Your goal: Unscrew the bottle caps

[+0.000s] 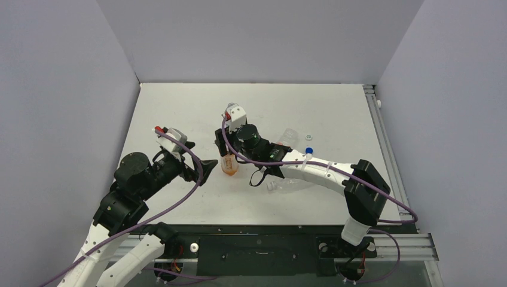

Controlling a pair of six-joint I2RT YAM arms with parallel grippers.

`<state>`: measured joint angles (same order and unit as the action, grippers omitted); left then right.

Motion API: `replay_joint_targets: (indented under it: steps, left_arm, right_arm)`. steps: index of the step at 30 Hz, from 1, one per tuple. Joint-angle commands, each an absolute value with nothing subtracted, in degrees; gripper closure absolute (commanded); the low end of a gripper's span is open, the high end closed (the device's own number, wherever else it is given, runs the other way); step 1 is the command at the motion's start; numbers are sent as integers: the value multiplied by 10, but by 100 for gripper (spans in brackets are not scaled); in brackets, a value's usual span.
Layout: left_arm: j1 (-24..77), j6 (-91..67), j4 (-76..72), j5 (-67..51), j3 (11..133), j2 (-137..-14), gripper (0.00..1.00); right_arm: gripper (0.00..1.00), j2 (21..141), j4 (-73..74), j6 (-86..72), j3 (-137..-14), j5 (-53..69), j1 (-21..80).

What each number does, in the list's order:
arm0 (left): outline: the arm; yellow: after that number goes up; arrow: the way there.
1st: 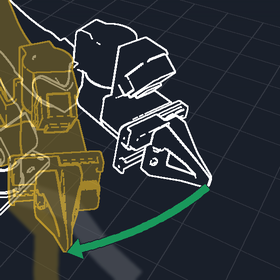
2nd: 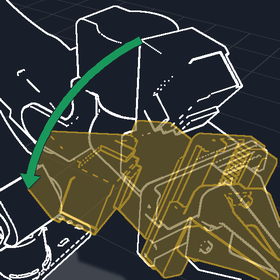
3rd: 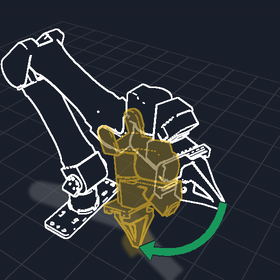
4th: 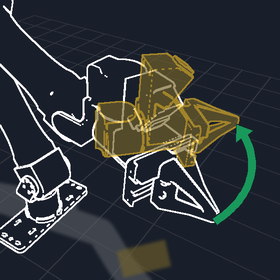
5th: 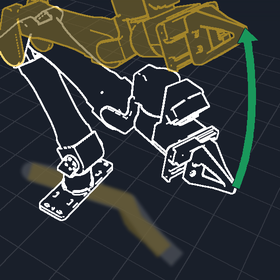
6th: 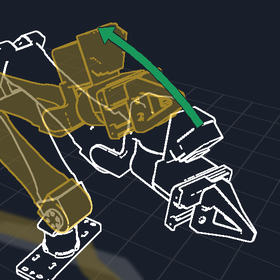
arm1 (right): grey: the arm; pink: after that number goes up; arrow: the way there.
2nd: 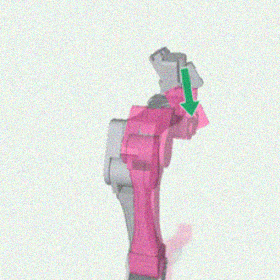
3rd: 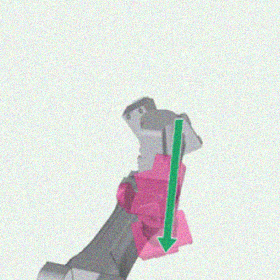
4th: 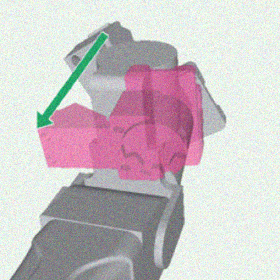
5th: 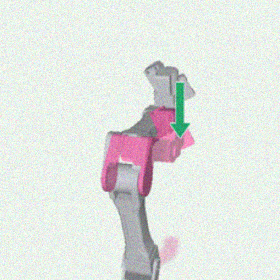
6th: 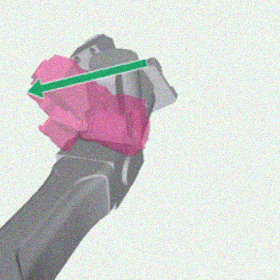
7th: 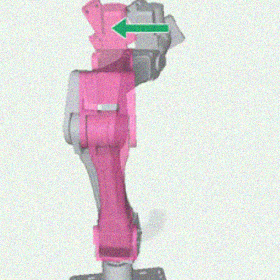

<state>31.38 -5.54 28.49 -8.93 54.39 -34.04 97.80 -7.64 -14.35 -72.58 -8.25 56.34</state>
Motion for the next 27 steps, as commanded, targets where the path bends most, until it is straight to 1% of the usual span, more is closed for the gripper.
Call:
replay_joint_targets:
  steps: [1,5,9,14,17,19,20,22,25,27]
  left_arm:
    - [310,-55,264,-99,570,-342,4]
    - [310,-56,263,-104,570,-343,3]
    - [311,-56,261,-108,570,-345,3]
    - [311,-55,262,-109,574,-347,3]
    - [310,-55,263,-110,578,-349,3]
    - [310,-55,262,-110,580,-351,4]
    - [311,-54,261,-111,581,-352,4]
    - [310,-52,261,-114,583,-354,3]
    - [310,-50,257,-118,587,-361,3]
    - [310,-50,253,-119,589,-364,3]
  right_arm:
    - [35,937,-77,-137,-731,-94,564]
    - [23,924,-76,-134,-732,-97,565]
    - [20,907,-68,-132,-738,-99,566]
    - [19,880,-36,-136,-750,-116,566]
    - [18,851,3,-153,-761,-176,562]
    - [18,843,65,-180,-778,-240,552]
    - [17,843,115,-210,-785,-290,548]
    - [17,849,192,-259,-800,-347,528]
    - [17,854,263,-312,-781,-381,490]
    - [16,860,270,-332,-759,-376,475]
